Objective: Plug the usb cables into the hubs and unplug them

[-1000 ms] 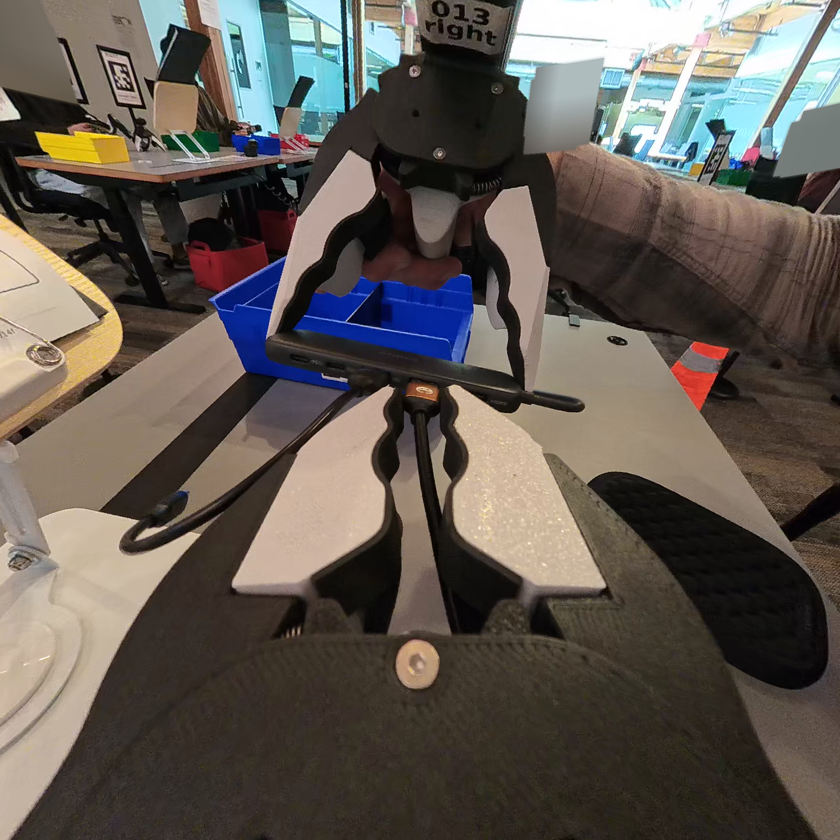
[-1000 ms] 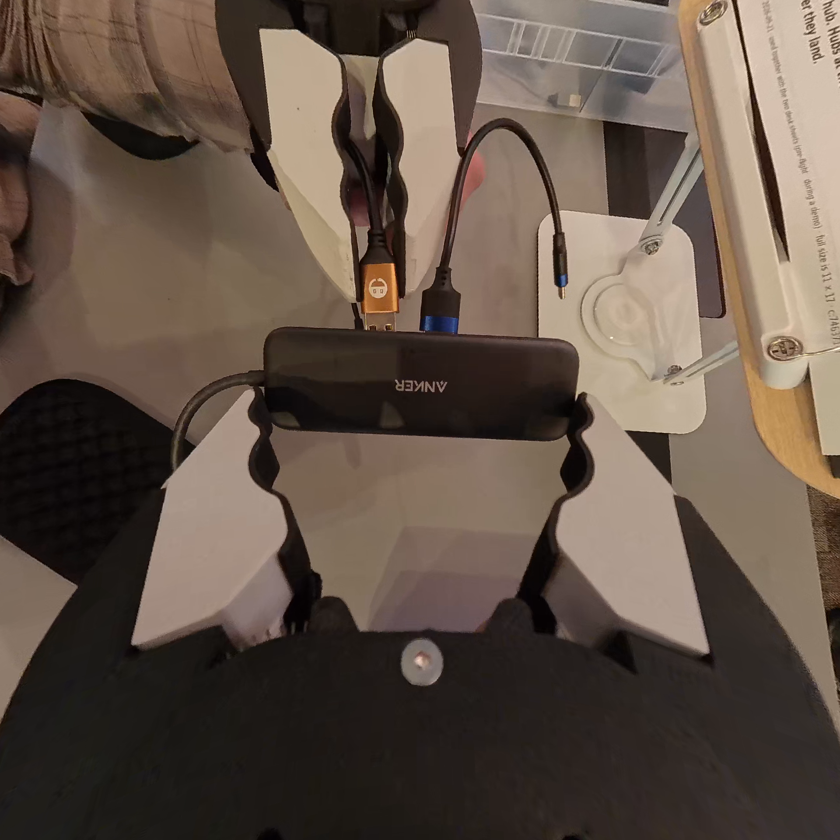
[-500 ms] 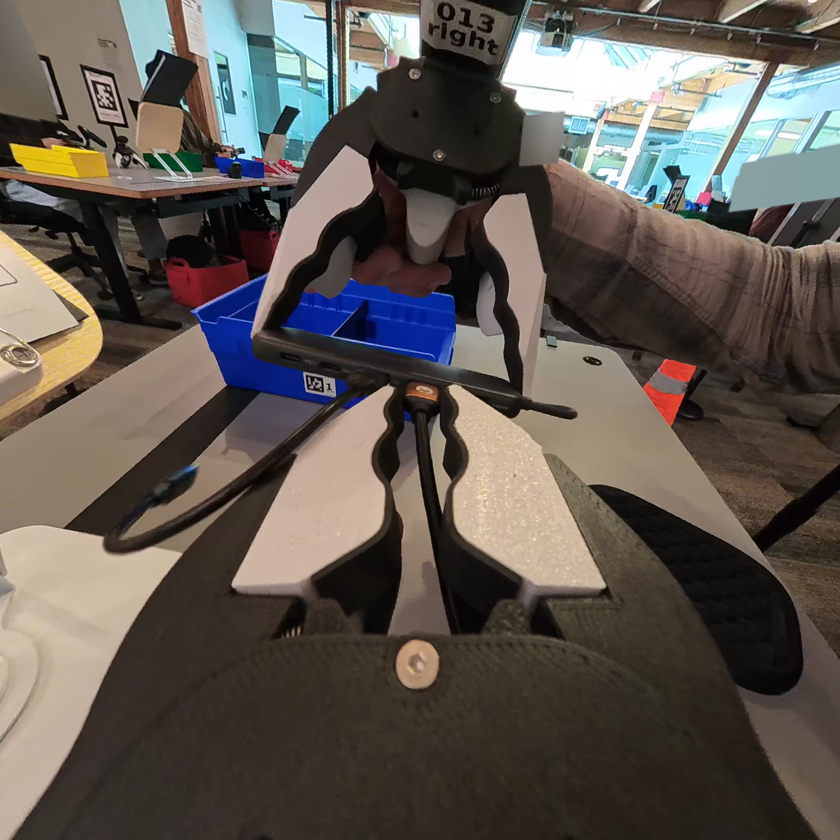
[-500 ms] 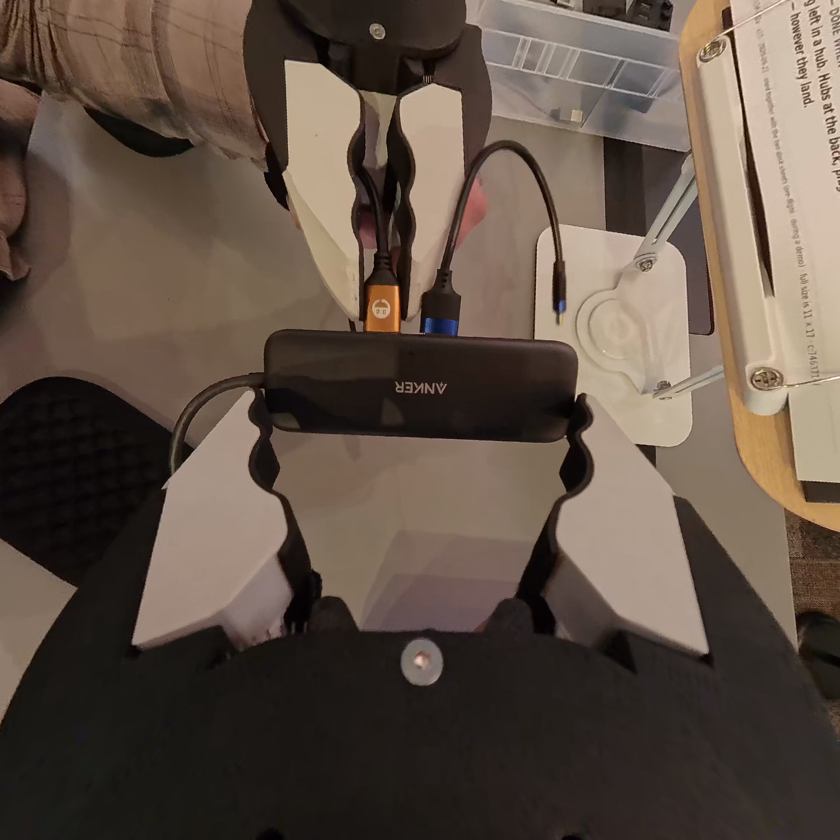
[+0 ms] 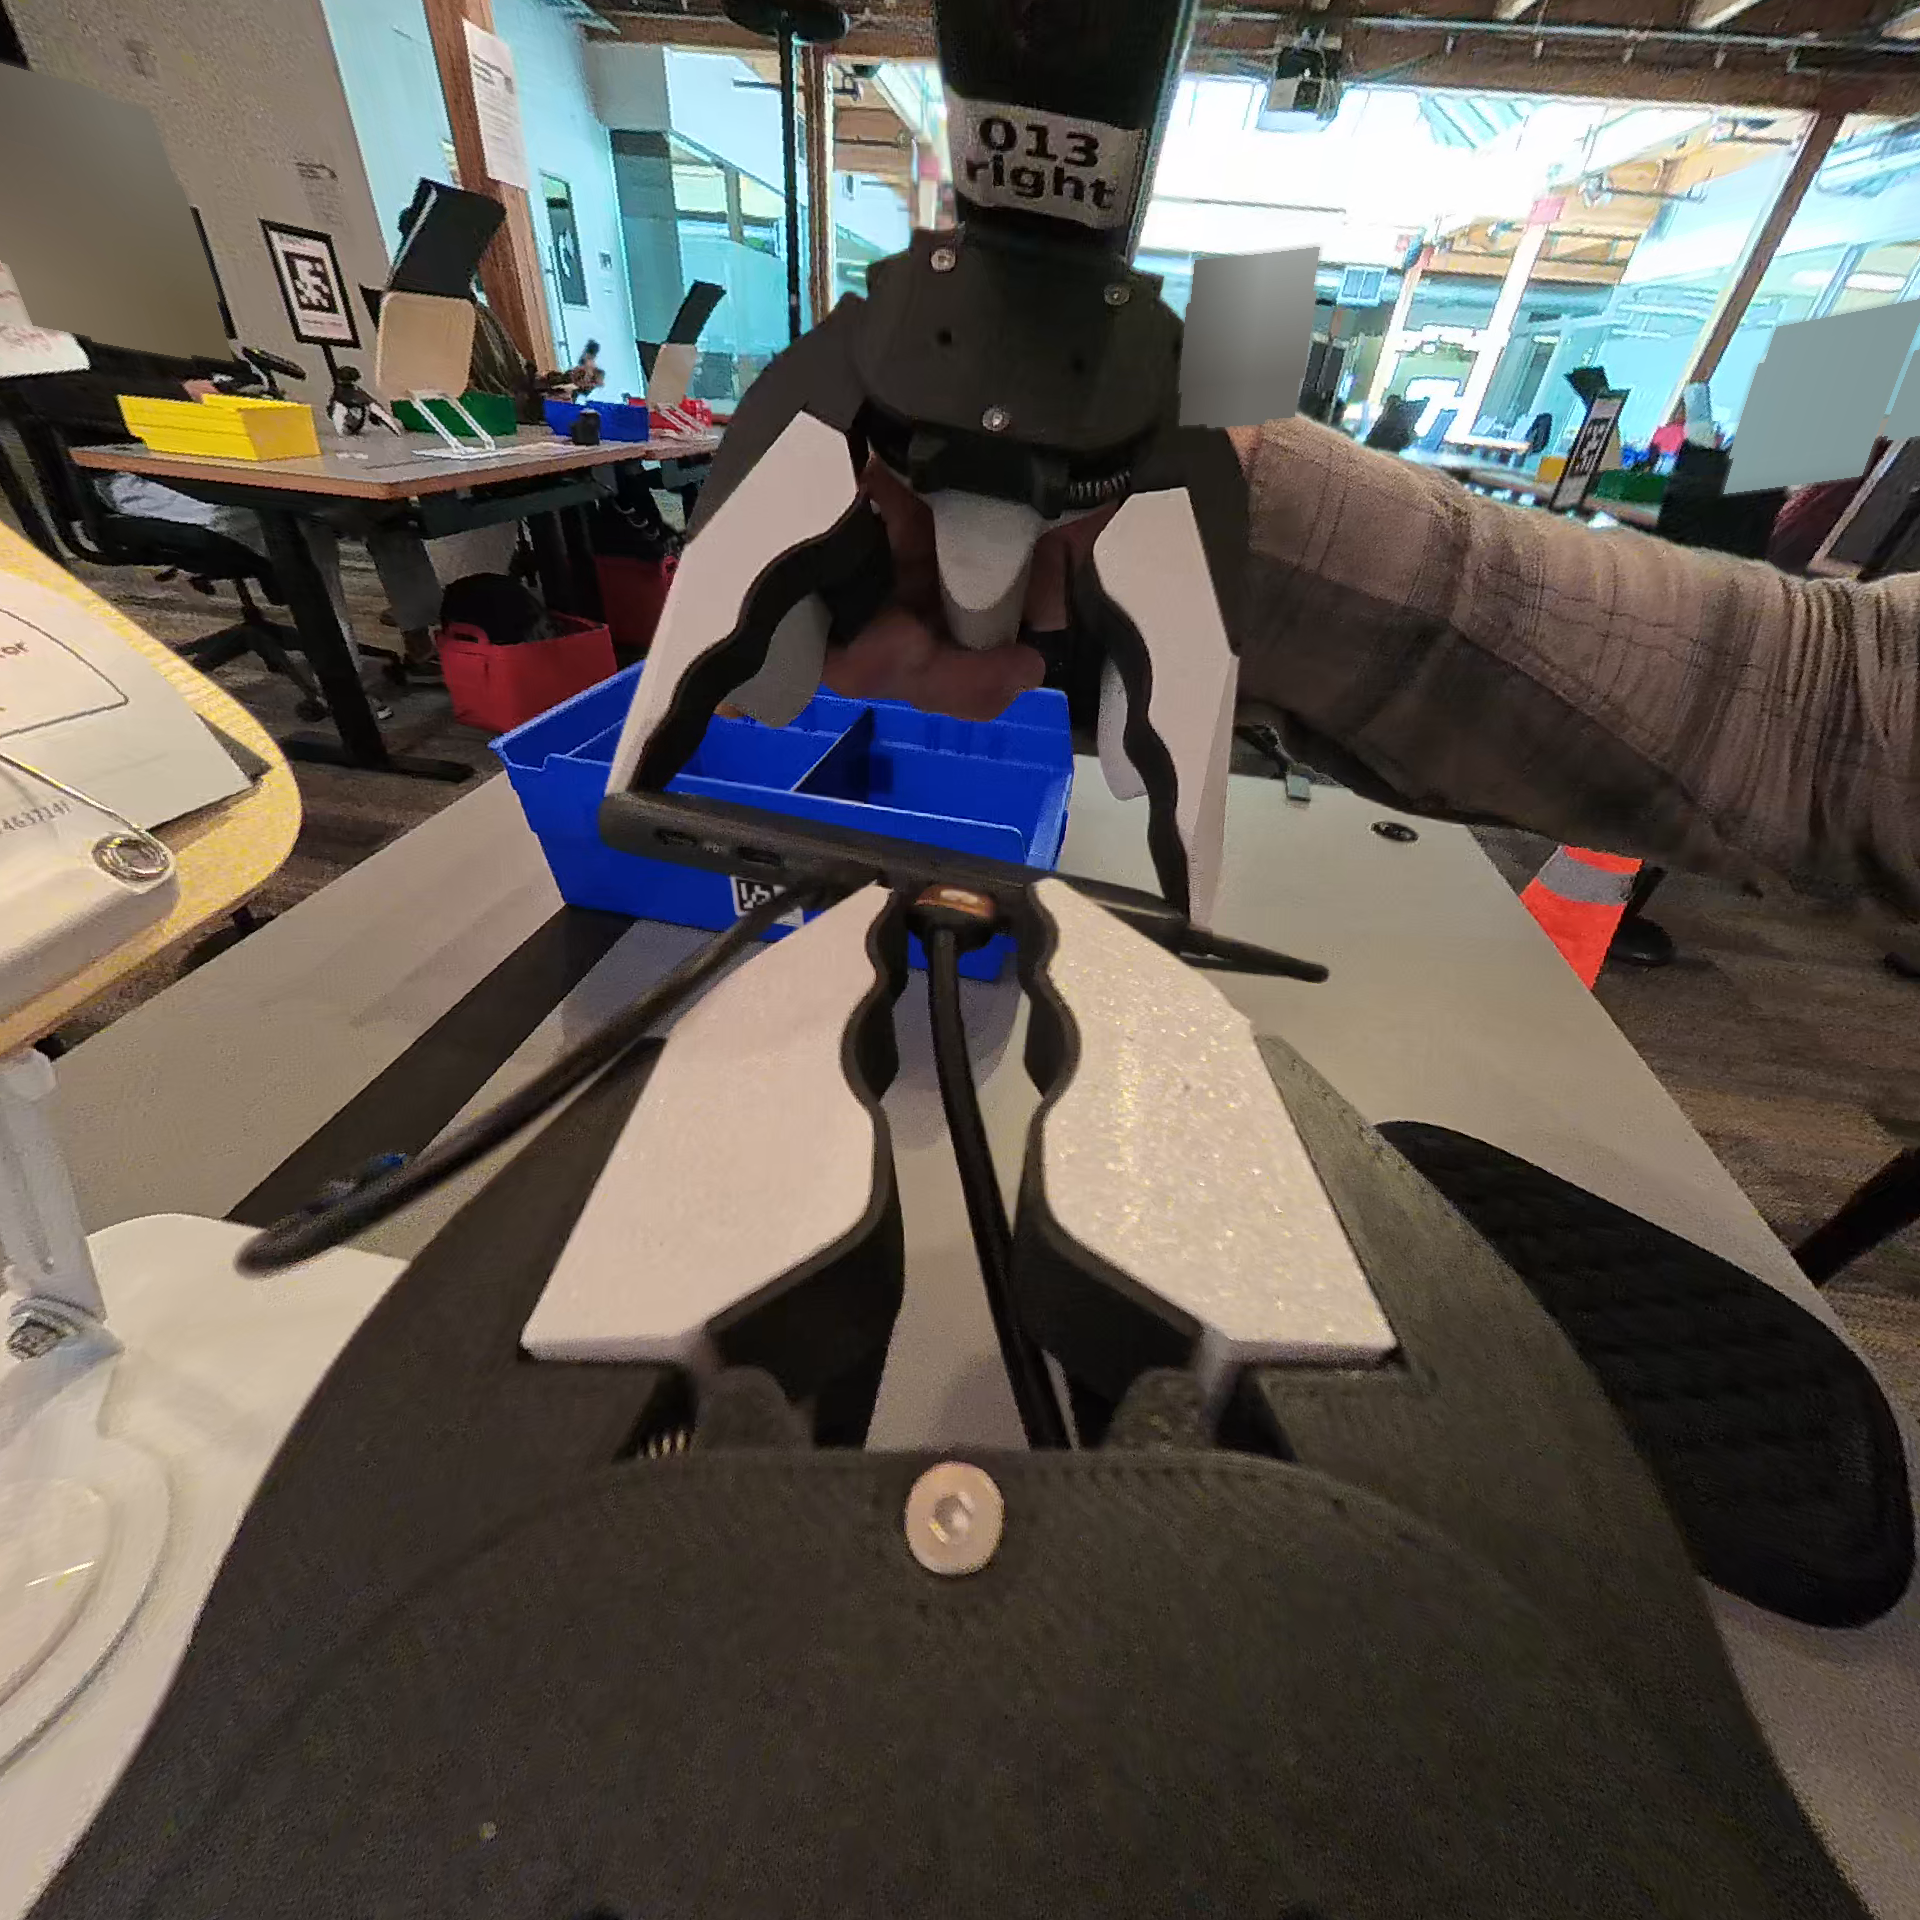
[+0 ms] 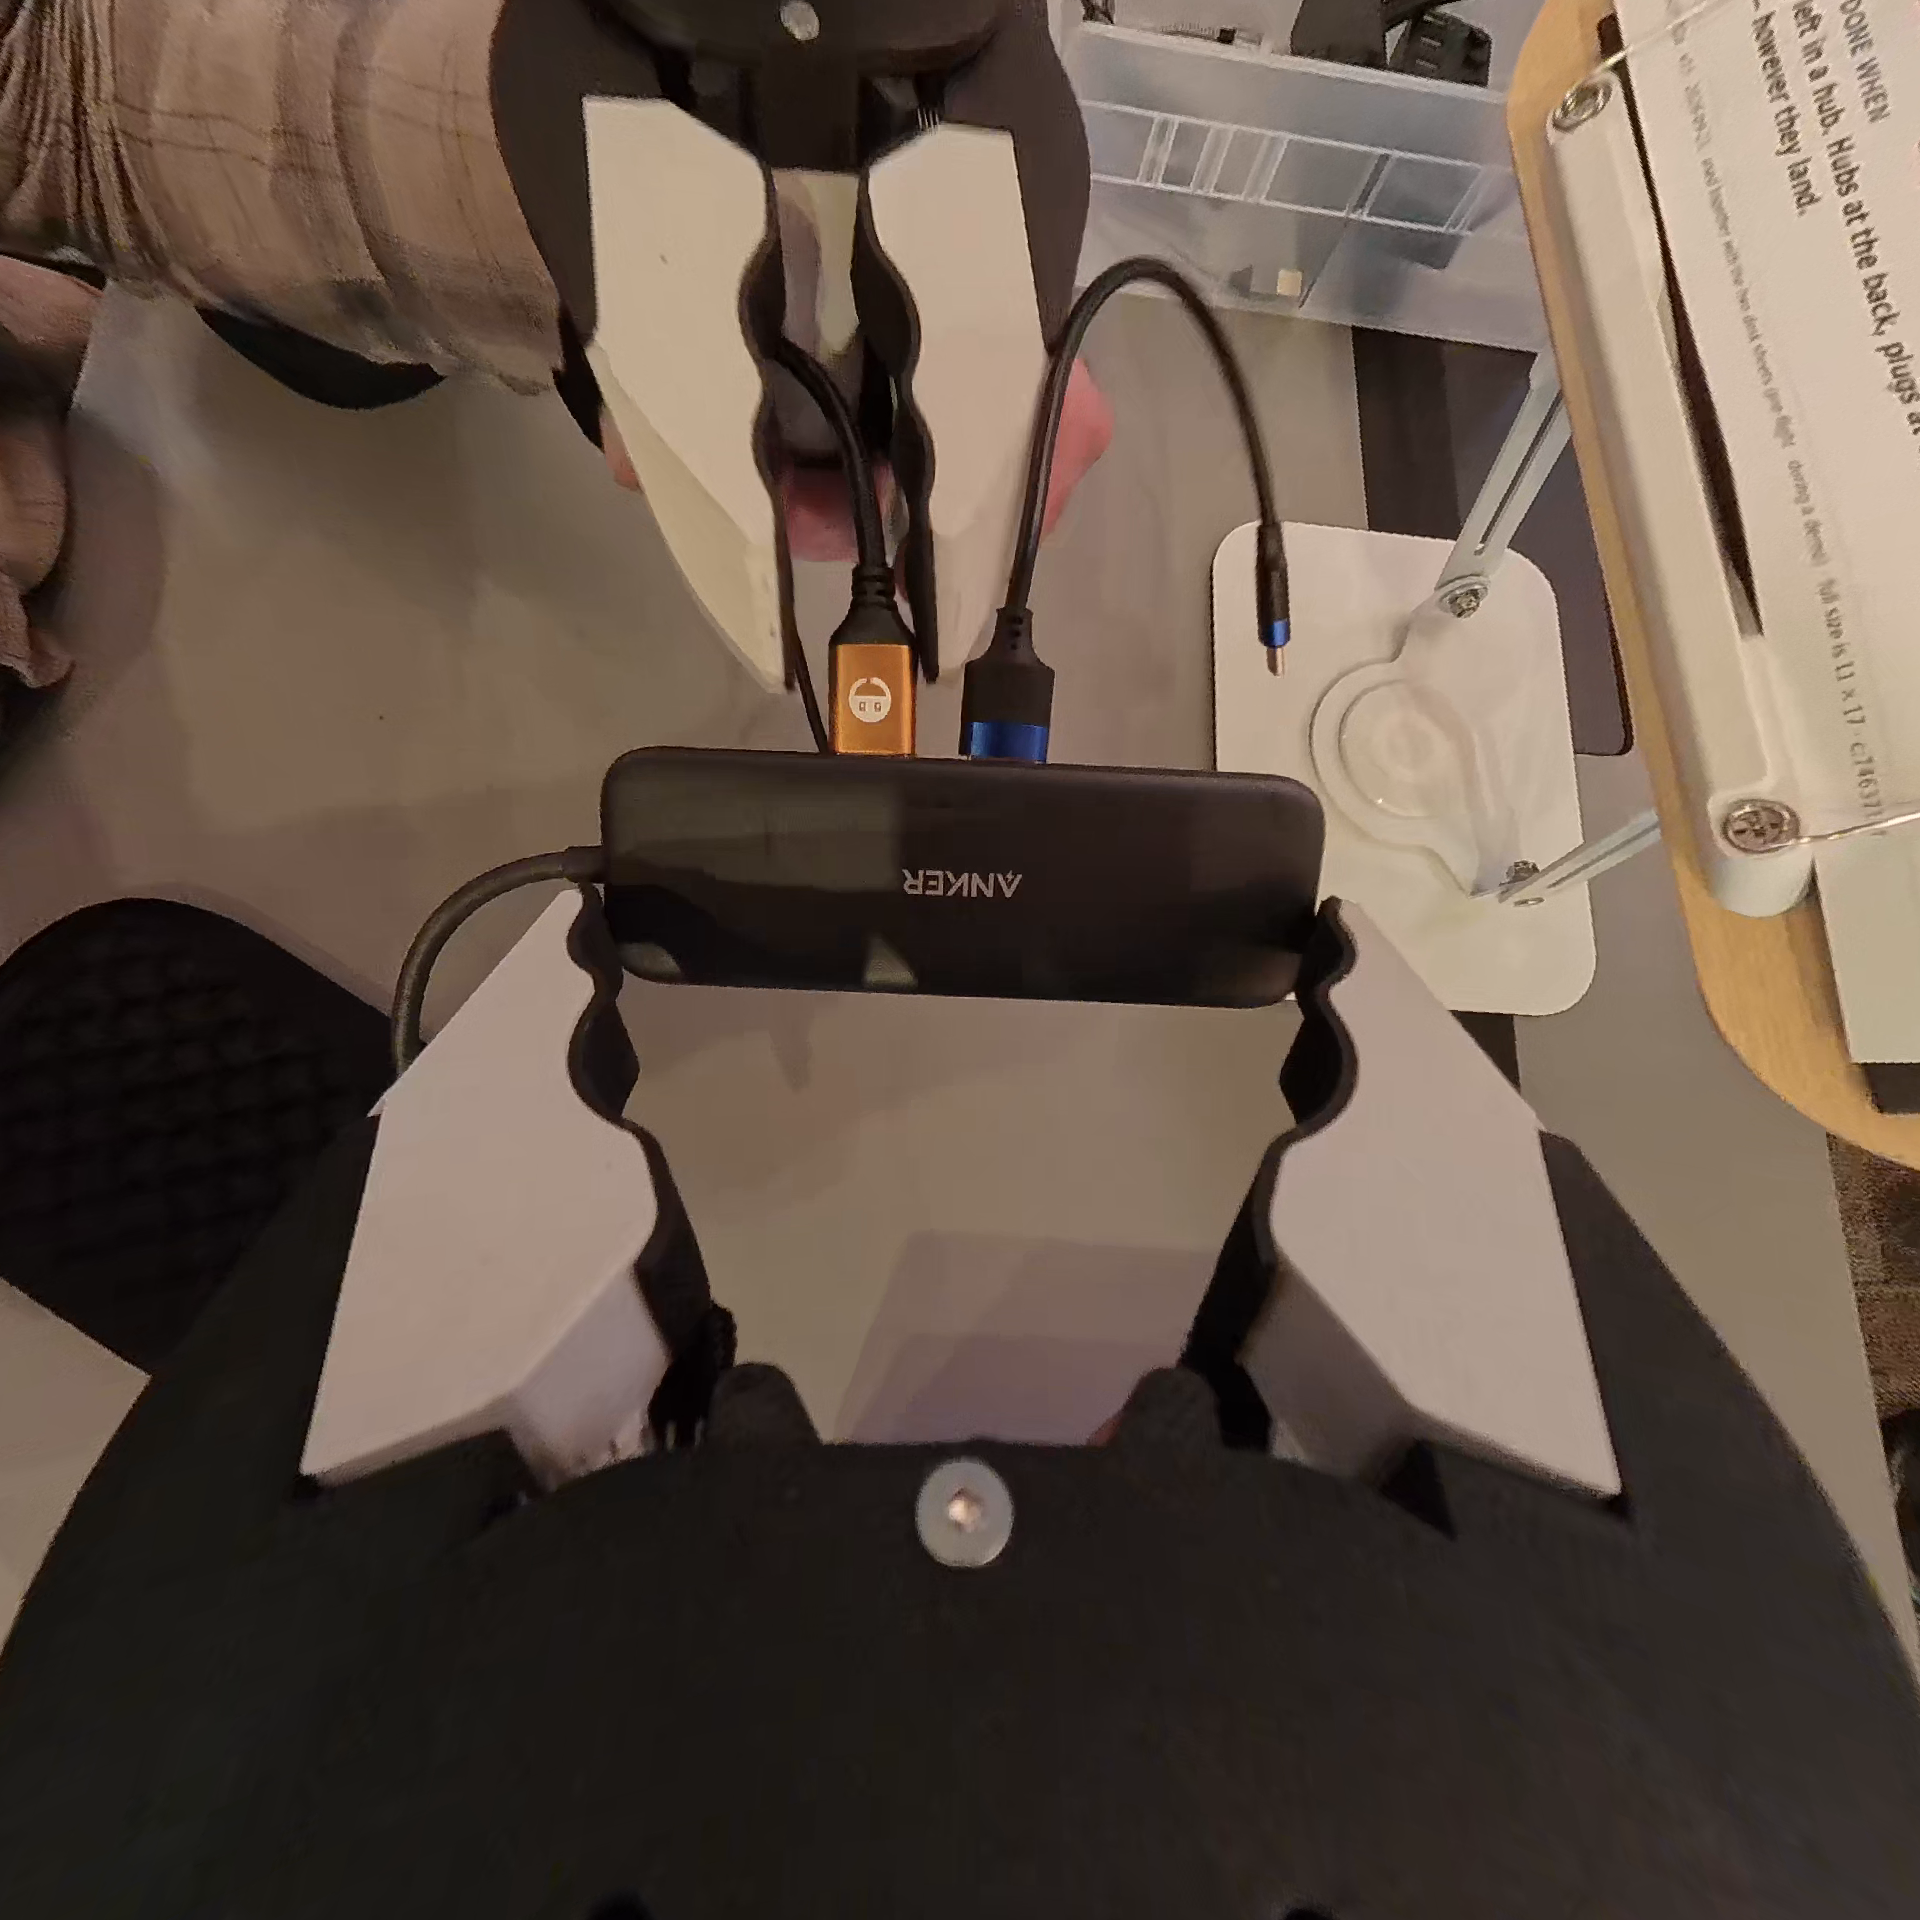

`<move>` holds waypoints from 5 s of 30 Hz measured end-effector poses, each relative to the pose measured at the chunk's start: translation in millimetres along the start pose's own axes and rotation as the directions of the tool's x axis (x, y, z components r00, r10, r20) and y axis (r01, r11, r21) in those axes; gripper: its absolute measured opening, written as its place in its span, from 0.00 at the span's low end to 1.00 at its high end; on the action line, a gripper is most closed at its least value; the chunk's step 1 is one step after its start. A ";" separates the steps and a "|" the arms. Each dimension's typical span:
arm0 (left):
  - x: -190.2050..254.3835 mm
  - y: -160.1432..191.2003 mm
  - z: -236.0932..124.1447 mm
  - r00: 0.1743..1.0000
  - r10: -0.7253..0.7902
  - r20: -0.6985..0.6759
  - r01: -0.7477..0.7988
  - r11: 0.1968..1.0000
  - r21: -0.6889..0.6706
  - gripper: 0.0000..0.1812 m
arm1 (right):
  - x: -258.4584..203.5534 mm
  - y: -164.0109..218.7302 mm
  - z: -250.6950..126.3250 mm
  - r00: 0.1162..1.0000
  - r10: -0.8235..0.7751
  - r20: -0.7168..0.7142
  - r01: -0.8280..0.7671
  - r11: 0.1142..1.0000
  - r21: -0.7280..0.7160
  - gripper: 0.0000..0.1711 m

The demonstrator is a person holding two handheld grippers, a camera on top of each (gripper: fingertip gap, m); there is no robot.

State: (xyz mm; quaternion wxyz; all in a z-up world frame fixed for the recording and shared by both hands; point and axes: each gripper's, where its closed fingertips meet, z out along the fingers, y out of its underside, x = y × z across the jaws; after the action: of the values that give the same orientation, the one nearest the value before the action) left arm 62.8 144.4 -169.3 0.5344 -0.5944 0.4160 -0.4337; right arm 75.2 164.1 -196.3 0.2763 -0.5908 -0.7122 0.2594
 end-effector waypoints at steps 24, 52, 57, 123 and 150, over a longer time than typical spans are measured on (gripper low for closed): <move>-40.7 -0.7 -52.3 0.928 0.314 0.199 -0.262 0.932 -0.249 0.15 | -19.6 47.4 61.3 0.991 0.117 0.067 -0.118 0.993 0.012 0.75; -60.3 -37.9 -72.8 0.821 0.512 0.252 -0.387 0.825 -0.413 0.14 | -45.3 110.5 141.7 0.996 0.064 0.069 -0.038 0.942 -0.332 0.75; -98.5 -31.9 -160.5 0.746 0.577 0.331 -0.324 0.749 -0.578 0.14 | -46.8 111.8 140.2 0.993 0.087 0.086 -0.052 0.937 -0.347 0.77; -199.5 79.8 -336.9 0.864 0.189 0.466 0.237 0.664 -0.710 0.01 | -34.6 68.5 83.3 0.965 0.158 -0.210 -0.195 0.966 -0.169 0.71; -103.6 -147.6 -329.9 0.791 0.385 0.475 -0.149 0.875 -0.461 0.01 | -49.2 51.8 54.8 0.959 0.139 -0.247 -0.147 0.989 -0.014 0.71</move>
State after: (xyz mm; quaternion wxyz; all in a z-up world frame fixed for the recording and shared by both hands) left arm -278.1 165.3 -12.2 0.5553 -0.7236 0.4044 -0.0669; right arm 80.4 122.0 -275.7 0.3329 -0.6728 -0.6321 0.1923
